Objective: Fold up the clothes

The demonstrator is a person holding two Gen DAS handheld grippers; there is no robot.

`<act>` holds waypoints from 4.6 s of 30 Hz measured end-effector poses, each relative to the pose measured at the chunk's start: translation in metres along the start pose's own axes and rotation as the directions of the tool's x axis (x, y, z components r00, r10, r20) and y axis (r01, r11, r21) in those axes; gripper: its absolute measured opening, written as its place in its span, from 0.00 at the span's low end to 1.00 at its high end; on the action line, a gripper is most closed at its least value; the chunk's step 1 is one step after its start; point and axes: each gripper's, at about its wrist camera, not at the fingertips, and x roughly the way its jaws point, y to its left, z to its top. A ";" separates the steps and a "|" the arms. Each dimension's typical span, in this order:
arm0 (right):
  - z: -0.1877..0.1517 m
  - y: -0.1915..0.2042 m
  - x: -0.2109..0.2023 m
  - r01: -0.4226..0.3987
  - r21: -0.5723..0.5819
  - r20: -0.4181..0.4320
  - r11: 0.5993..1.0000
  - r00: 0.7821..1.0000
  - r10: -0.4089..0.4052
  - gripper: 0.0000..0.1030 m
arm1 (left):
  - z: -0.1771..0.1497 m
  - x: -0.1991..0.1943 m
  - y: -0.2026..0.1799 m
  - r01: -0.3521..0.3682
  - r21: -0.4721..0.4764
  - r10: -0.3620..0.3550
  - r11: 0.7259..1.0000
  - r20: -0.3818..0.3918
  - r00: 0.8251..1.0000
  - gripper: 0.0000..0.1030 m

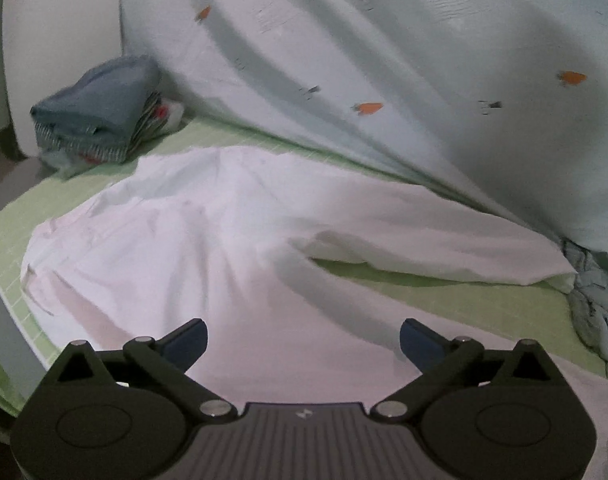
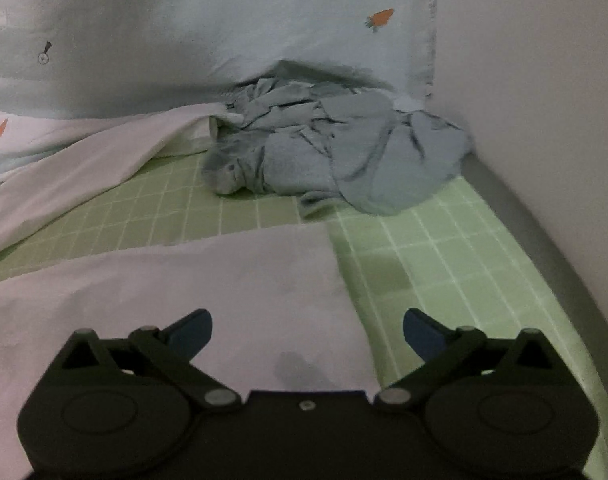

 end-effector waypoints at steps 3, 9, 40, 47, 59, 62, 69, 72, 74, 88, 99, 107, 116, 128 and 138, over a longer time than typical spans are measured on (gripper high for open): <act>0.010 -0.004 0.024 -0.023 -0.001 -0.020 1.000 1.000 0.023 1.00 | 0.000 -0.003 -0.017 -0.020 0.034 0.020 0.999 0.001 1.000 0.99; 0.031 -0.016 0.070 -0.039 0.019 -0.086 0.999 0.995 0.040 0.64 | 0.003 -0.001 -0.037 -0.059 0.052 0.059 0.997 -0.006 0.998 0.99; -0.001 0.080 0.010 0.099 -0.004 -0.058 0.995 0.993 -0.099 0.90 | 0.042 0.053 0.068 -0.103 -0.091 0.097 0.990 -0.076 0.992 0.99; -0.003 0.177 -0.002 0.090 0.013 -0.030 0.996 0.996 -0.090 0.97 | 0.090 0.075 0.164 -0.116 -0.132 0.110 0.984 -0.050 0.993 0.96; 0.004 0.342 0.015 0.081 0.001 -0.050 0.997 0.995 -0.081 0.99 | 0.173 0.185 0.296 -0.013 -0.198 -0.004 0.980 -0.085 0.996 0.17; 0.010 0.364 0.020 0.062 -0.022 -0.067 0.998 0.996 -0.063 0.99 | 0.189 0.224 0.311 0.032 -0.189 -0.051 0.981 -0.098 0.994 0.22; 0.023 0.391 0.042 0.096 -0.073 -0.128 0.993 0.986 -0.105 0.99 | 0.199 0.300 0.314 0.060 -0.191 -0.091 0.980 -0.158 0.983 0.58; 0.024 0.403 0.048 0.106 -0.107 -0.140 0.989 0.983 -0.121 0.99 | 0.200 0.314 0.319 0.116 -0.186 -0.146 0.976 -0.152 0.978 0.49; 0.022 0.409 0.052 0.109 -0.129 -0.154 0.986 0.980 -0.129 0.98 | 0.201 0.320 0.318 0.105 -0.146 -0.127 0.984 -0.153 0.980 0.06; 0.018 0.411 0.046 0.108 -0.134 -0.131 0.985 0.983 -0.126 0.98 | 0.231 0.316 0.290 -0.227 0.085 0.232 0.970 -0.059 0.971 0.23; 0.042 0.328 0.075 0.105 0.206 -0.096 0.973 0.992 -0.087 0.98 | 0.194 0.259 0.228 -0.023 0.091 0.033 0.996 -0.105 0.994 0.88; 0.109 0.264 0.124 0.053 0.374 0.051 0.926 0.996 -0.078 0.74 | 0.165 0.277 0.160 0.114 0.084 -0.088 0.990 -0.267 0.960 0.88; 0.156 0.192 0.213 0.043 0.537 -0.014 0.843 0.999 -0.042 0.16 | 0.156 0.297 0.139 0.059 0.056 -0.037 0.997 -0.338 0.940 0.88; 0.101 0.198 0.014 -0.011 0.414 0.256 0.910 0.961 -0.105 0.02 | 0.162 0.259 0.136 0.070 0.022 -0.060 0.997 -0.290 0.955 0.88; -0.013 0.191 -0.014 0.112 0.360 -0.116 0.926 0.990 -0.075 0.25 | 0.149 0.220 0.132 0.101 0.016 -0.093 0.995 -0.271 0.958 0.88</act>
